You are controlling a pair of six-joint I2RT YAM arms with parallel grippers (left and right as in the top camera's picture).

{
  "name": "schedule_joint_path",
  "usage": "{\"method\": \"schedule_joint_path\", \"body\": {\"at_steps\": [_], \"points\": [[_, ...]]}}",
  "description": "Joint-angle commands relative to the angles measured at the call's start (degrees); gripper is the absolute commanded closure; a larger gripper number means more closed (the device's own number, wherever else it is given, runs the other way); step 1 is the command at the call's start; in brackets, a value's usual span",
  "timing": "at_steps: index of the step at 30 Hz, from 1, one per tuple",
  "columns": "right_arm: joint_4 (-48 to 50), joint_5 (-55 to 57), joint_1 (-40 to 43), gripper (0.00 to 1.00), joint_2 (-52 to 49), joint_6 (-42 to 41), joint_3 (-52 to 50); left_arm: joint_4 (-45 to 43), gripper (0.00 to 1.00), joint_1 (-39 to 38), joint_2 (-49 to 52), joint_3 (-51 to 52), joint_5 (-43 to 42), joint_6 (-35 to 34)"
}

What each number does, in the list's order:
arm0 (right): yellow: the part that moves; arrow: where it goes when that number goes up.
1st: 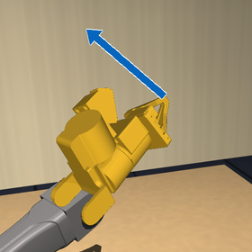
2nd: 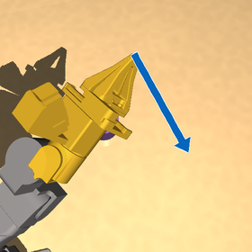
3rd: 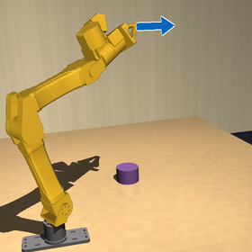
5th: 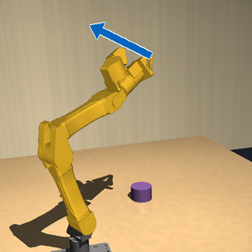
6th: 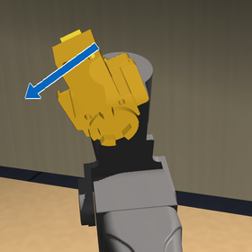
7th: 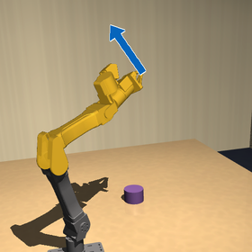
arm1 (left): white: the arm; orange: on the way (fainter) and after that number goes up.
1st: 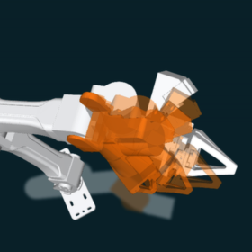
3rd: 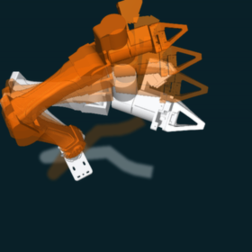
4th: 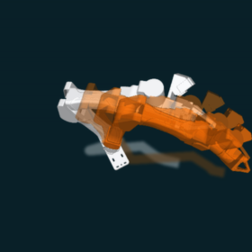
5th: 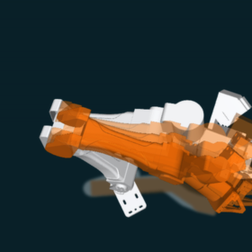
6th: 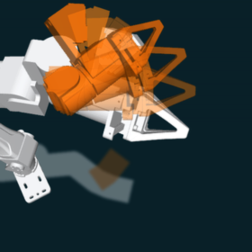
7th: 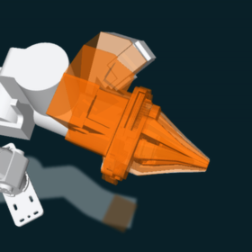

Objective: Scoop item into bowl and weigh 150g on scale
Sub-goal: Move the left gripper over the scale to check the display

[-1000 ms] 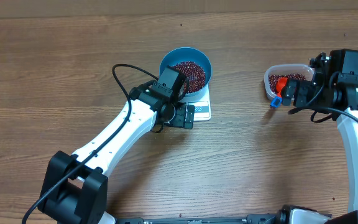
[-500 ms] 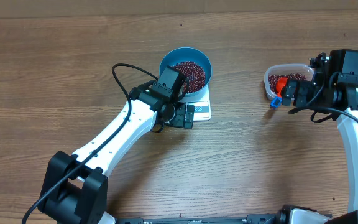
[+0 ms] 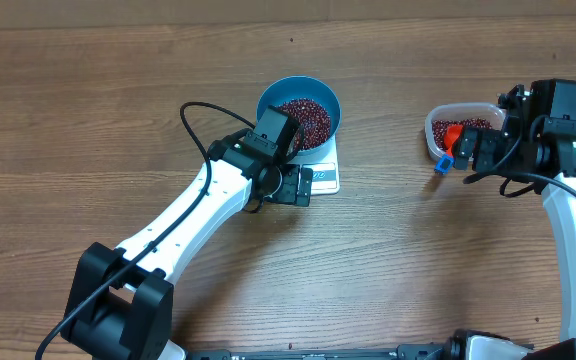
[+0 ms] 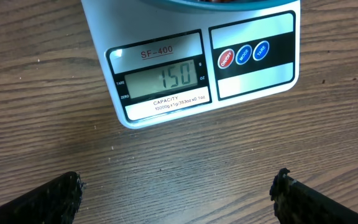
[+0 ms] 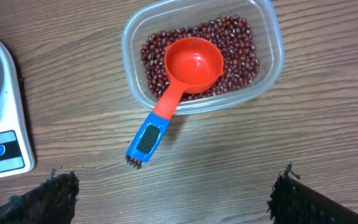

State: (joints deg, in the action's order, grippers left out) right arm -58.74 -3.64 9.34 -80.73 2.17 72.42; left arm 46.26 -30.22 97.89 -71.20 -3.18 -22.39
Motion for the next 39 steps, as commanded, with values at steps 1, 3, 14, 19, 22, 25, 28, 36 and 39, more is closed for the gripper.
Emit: {"method": "schedule_joint_path", "body": {"at_steps": [1,3,14,19,22,25,28,36,39], "points": [[0.09,-0.31,0.15,0.00,0.66,0.28,1.53,-0.26,0.01,0.20,0.48,0.22,0.76,-0.79],[0.09,-0.31,0.15,0.00,0.66,0.28,1.53,-0.26,0.00,0.20,0.48,0.22,0.76,-0.79],[0.09,-0.31,0.15,0.00,0.66,0.28,1.53,-1.44,0.00,0.20,0.48,0.22,0.79,-0.76],[0.09,-0.31,0.15,0.00,0.66,0.28,1.53,-1.68,0.00,0.20,0.48,0.22,0.79,-0.76],[0.09,-0.31,0.15,0.00,0.68,0.28,1.53,-1.68,0.01,0.20,0.48,0.22,0.79,-0.76],[0.09,-0.31,0.15,0.00,0.66,0.28,1.53,-1.68,0.01,0.20,0.48,0.22,0.79,-0.76],[0.09,-0.31,0.15,0.00,0.66,0.28,1.53,-1.68,0.01,0.20,0.48,0.22,0.81,-0.76],[0.09,-0.31,0.15,0.00,0.66,0.28,1.53,-1.68,0.01,0.20,0.48,0.22,0.81,-0.76],[0.09,-0.31,0.15,0.00,0.66,0.28,1.53,-1.68,0.00,0.20,0.48,0.22,0.79,-0.76]]}}
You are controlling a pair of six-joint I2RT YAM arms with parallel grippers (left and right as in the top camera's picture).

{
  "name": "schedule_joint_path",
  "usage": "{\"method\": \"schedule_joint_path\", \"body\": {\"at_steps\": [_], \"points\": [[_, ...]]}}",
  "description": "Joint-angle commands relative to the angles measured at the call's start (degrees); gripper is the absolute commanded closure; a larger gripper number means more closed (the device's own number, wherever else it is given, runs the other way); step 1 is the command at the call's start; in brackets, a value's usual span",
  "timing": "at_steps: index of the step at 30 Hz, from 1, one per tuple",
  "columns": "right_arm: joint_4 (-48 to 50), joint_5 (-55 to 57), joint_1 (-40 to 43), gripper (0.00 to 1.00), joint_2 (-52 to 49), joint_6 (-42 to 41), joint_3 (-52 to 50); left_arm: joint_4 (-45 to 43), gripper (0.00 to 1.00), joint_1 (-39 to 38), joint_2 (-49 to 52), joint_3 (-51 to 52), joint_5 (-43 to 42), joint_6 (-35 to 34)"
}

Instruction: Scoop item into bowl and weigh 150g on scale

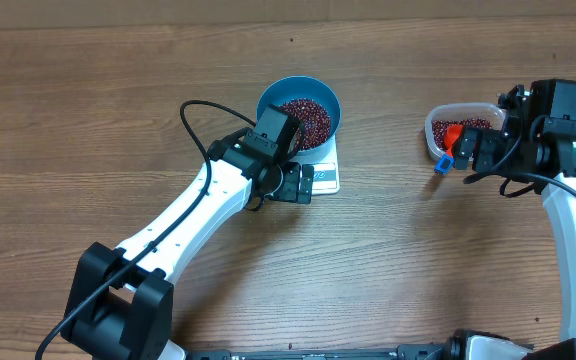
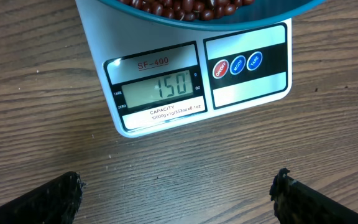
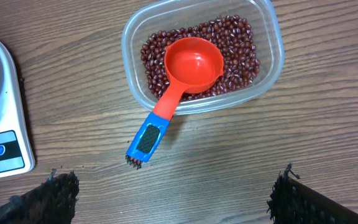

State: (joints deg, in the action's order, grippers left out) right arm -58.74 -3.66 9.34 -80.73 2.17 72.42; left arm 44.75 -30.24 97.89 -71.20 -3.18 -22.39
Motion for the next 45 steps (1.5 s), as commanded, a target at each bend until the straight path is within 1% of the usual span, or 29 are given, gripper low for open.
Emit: {"method": "schedule_joint_path", "body": {"at_steps": [1,7,12,16,18,21,25,26,29,35,42,45], "points": [[0.09,-0.28,0.15,0.00,0.66,0.28,1.53,-0.17,0.00,0.22,0.48,0.22,0.81,-0.76],[0.09,-0.28,0.15,0.00,0.66,0.28,1.53,-0.26,0.00,0.11,0.46,0.22,0.83,-0.76],[0.09,-0.28,0.15,0.00,0.66,0.28,1.53,-2.69,0.00,-0.26,0.13,0.22,1.11,-0.70],[0.09,-0.28,0.15,0.00,0.66,0.28,1.53,-3.91,0.00,-0.79,-1.90,0.22,2.49,-0.07],[0.09,-0.28,0.15,0.00,0.66,0.28,1.53,-4.52,0.00,-1.03,-3.61,0.22,3.17,1.29],[0.09,-0.28,0.15,0.00,0.66,0.28,1.53,-5.55,0.00,-1.33,-7.37,0.22,5.16,3.96],[0.09,-0.28,0.15,0.00,0.66,0.28,1.53,-6.71,0.00,-1.33,-11.74,0.22,5.77,9.84],[0.09,-0.28,0.15,0.00,0.66,0.28,1.53,-6.69,0.00,-1.33,-14.12,0.22,6.84,11.15],[0.09,-0.28,0.15,0.00,0.66,0.28,1.53,-6.73,0.00,-1.29,-17.70,0.22,7.72,12.63],[0.09,-0.28,0.15,0.00,0.66,0.28,1.53,-8.72,0.00,-0.94,-25.94,0.24,9.53,18.25],[0.09,-0.28,0.15,0.00,0.66,0.28,1.53,-9.49,0.01,4.52,-34.05,2.03,8.83,19.23],[0.09,-0.28,0.15,0.00,0.66,0.28,1.53,-10.40,0.00,9.27,-38.77,4.85,6.64,19.26]]}}
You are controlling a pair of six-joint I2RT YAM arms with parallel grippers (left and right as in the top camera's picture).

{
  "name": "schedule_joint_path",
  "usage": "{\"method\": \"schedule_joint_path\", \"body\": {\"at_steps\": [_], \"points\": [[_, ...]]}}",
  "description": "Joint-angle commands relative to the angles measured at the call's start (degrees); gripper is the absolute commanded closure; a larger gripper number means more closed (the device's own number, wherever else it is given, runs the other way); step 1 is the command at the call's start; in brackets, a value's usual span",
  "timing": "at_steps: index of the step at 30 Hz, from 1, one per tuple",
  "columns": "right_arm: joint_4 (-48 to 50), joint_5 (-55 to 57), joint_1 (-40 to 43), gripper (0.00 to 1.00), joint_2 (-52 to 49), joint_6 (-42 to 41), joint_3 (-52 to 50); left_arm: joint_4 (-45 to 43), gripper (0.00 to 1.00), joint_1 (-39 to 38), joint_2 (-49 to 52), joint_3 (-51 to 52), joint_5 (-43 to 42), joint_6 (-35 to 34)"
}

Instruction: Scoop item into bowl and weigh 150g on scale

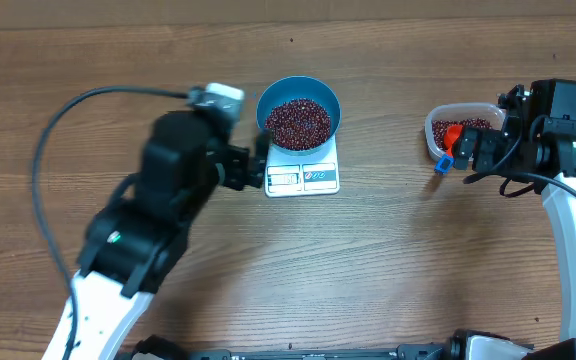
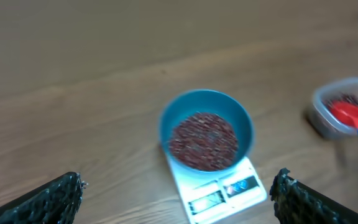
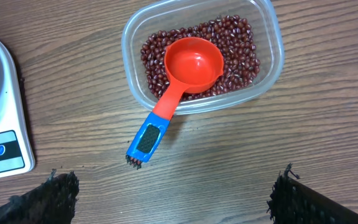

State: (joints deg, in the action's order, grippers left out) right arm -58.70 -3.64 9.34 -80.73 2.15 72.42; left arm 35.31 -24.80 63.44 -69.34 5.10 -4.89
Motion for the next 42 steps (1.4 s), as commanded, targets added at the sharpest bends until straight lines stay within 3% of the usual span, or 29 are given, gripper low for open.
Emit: {"method": "schedule_joint_path", "body": {"at_steps": [1,8,13,34,42], "points": [[0.04,-0.31,0.15,0.00,0.66,0.31,1.53,-1.64,0.00,4.96,-5.55,4.11,-1.99,1.73],[0.04,-0.31,0.15,0.00,0.66,0.31,1.53,-10.95,0.01,14.25,-15.04,16.28,-8.57,1.75],[0.04,-0.31,0.15,0.00,0.66,0.31,1.53,-21.92,0.00,22.71,-26.38,30.82,-16.63,3.54],[0.04,-0.31,0.15,0.00,0.66,0.31,1.53,-25.14,0.00,37.24,-53.40,54.38,-22.64,3.50],[0.04,-0.31,0.15,0.00,0.66,0.31,1.53,-33.68,0.00,38.73,-62.47,67.54,-23.69,-1.79]]}}
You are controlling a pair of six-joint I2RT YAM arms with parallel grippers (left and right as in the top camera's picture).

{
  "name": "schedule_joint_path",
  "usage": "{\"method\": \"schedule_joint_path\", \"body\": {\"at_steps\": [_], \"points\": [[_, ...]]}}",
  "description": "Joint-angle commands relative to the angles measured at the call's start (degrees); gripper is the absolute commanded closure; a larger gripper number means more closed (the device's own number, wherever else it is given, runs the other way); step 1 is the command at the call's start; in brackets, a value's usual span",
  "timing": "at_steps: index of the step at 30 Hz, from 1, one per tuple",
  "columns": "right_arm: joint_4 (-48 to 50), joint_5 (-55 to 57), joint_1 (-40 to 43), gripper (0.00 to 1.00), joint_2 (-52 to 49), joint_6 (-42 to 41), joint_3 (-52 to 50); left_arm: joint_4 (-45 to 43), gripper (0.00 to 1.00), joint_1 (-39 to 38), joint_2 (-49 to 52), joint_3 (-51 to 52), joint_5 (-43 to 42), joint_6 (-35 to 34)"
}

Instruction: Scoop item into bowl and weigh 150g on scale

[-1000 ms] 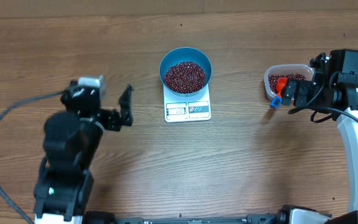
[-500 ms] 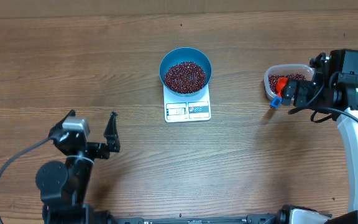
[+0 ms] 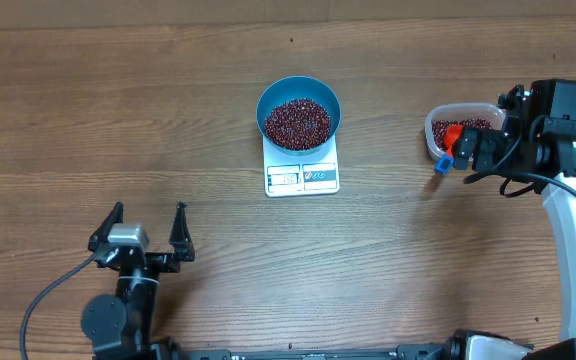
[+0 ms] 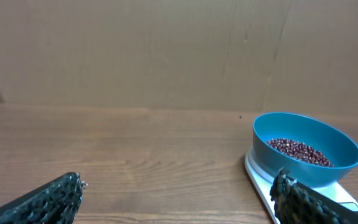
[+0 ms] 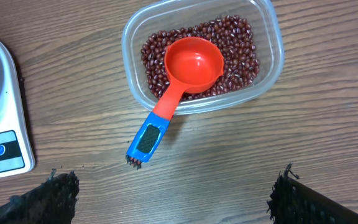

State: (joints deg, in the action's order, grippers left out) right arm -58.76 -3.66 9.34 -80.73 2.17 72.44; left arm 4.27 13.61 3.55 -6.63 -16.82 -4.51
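A blue bowl holding red beans rests on the white scale at the table's middle; the bowl also shows in the left wrist view. A clear tub of beans at the right holds a red scoop whose blue handle end hangs over the rim. My left gripper is open near the front left, far from the scale, with nothing between its fingers. My right gripper is open just in front of the tub, apart from the scoop handle.
The wooden table stretches around both arms. A brown cardboard wall stands behind the table's far edge. The left arm's black cable trails by its base at the front.
My left arm has pulled back from beside the scale to the front left of the table, its wrist camera now looking level across the table. The right arm is unmoved.
My left gripper first hovered open right in front of the scale, whose display read 150, and stayed there. Then it was raised to the scale's left, seeing bowl and tub from above. Now it rests at the front left. The right gripper stayed open by the tub throughout.
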Motion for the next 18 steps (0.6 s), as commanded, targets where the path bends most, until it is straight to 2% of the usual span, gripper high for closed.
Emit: {"method": "schedule_joint_path", "body": {"at_steps": [1,2,11,18], "points": [[0.11,-0.28,0.15,0.00,0.66,0.28,1.51,-3.43,0.00,0.22,-3.34,6.38,-2.29,-2.16],[0.11,-0.28,0.15,0.00,0.66,0.28,1.51,-1.42,0.01,-0.11,-3.41,6.36,-2.25,-1.90],[0.11,-0.28,0.15,0.00,0.66,0.28,1.51,-1.22,0.00,-5.60,-3.37,6.38,1.27,5.88],[0.11,-0.28,0.15,0.00,0.66,0.28,1.51,-0.39,0.00,-8.55,-3.37,6.38,7.74,5.79]]}}
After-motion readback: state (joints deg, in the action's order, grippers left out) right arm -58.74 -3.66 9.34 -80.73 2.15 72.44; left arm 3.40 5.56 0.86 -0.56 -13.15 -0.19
